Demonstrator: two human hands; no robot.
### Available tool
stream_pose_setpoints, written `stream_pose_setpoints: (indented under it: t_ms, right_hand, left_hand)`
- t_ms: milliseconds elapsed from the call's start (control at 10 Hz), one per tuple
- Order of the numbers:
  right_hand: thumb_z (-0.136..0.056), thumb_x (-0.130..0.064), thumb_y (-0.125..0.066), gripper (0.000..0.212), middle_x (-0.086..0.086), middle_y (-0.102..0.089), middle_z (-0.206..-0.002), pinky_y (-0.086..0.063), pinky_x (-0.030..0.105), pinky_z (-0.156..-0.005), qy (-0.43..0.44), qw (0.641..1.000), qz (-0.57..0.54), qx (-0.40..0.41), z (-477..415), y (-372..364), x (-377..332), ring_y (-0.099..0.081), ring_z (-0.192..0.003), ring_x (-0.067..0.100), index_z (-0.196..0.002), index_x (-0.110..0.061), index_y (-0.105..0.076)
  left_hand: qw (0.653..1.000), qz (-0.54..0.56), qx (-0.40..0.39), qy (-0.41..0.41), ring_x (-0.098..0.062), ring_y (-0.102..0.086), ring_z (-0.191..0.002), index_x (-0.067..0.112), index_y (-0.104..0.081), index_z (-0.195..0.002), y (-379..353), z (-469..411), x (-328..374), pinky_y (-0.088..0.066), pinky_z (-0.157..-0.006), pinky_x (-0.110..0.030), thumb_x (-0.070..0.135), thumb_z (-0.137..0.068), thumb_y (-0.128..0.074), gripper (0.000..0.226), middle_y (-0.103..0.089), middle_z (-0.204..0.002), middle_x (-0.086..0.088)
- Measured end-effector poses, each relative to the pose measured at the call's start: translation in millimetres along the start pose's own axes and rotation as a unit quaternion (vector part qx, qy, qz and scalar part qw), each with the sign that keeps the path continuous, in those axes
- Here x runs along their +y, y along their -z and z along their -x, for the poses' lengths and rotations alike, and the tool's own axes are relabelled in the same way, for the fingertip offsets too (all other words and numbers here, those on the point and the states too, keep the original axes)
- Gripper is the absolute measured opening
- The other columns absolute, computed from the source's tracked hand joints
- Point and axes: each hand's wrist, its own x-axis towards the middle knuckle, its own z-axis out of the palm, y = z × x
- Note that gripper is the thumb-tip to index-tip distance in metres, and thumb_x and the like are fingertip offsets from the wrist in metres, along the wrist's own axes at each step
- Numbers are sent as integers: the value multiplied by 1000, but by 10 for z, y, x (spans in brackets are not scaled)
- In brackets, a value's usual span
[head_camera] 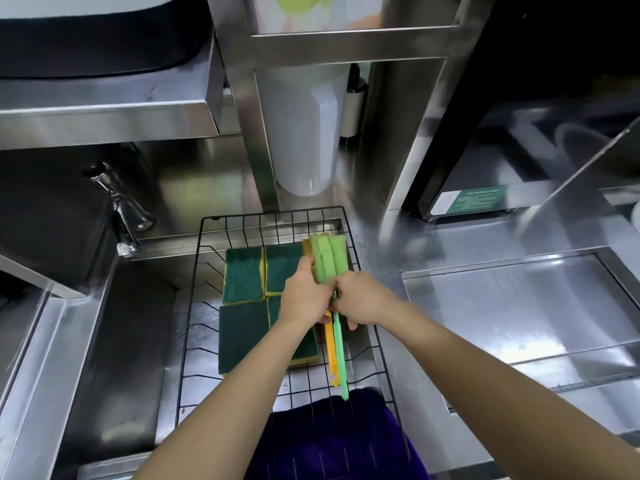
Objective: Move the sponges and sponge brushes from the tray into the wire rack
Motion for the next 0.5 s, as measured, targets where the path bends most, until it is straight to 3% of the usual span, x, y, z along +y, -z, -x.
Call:
stream_pose_setpoints:
  t_ms: [100, 200, 300, 400, 500]
  right_hand:
    - [-87, -4, -48, 29, 9, -59, -80, -48, 25, -60, -2, 1000, -2, 3, 8, -13, -12, -69, -75, 29, -113, -12, -59]
    - [-88, -7, -47, 20, 4, -54, -57, -47, 23, -62, -7, 1000, -17, 5, 35, 12, -14, -66, -69, 23, -100, -13, -62]
    - [-88, -10, -48, 22, 2, -55, -52, -45, 22, -58, -10, 1000, -20, 10, 50, 27, -26, -63, -65, 20, -70, -22, -49]
    - [-89, -19, -51, 31, 5, -58, -59, -44, 26, -55, -17, 1000, -13, 5, 74, 80, -53, -58, -61, 20, -61, -22, -39]
    - [-88, -27, -53, 24, 15, -65, -76, -41, 28, -54, 7, 1000, -15, 25, 172, 230, -115, -58, -67, 23, -70, -12, -53]
  left_hand:
    - [1000, -15, 12, 2, -30, -70, -70, 19, -44, -120, -20, -7, -12, -62, -55, -41, 17, -89, -57, 34, -63, -100, -11]
    - [999, -30, 11, 8, -30, -70, -72, 18, -43, -119, -20, -9, 4, -61, -53, -38, 19, -89, -58, 33, -62, -101, -9]
    - [999, -41, 4, 8, -29, -71, -72, 19, -42, -120, 0, -29, -23, -62, -60, -43, 27, -88, -59, 37, -64, -100, -9]
    - [998, -68, 11, 10, -27, -69, -79, 19, -42, -122, 88, 3, 15, -61, -73, -45, 45, -85, -58, 48, -64, -103, -8]
    - [991, -128, 41, -27, -23, -63, -87, 18, -46, -119, 206, 41, 74, -55, -79, -39, 53, -85, -52, 50, -64, -101, -2]
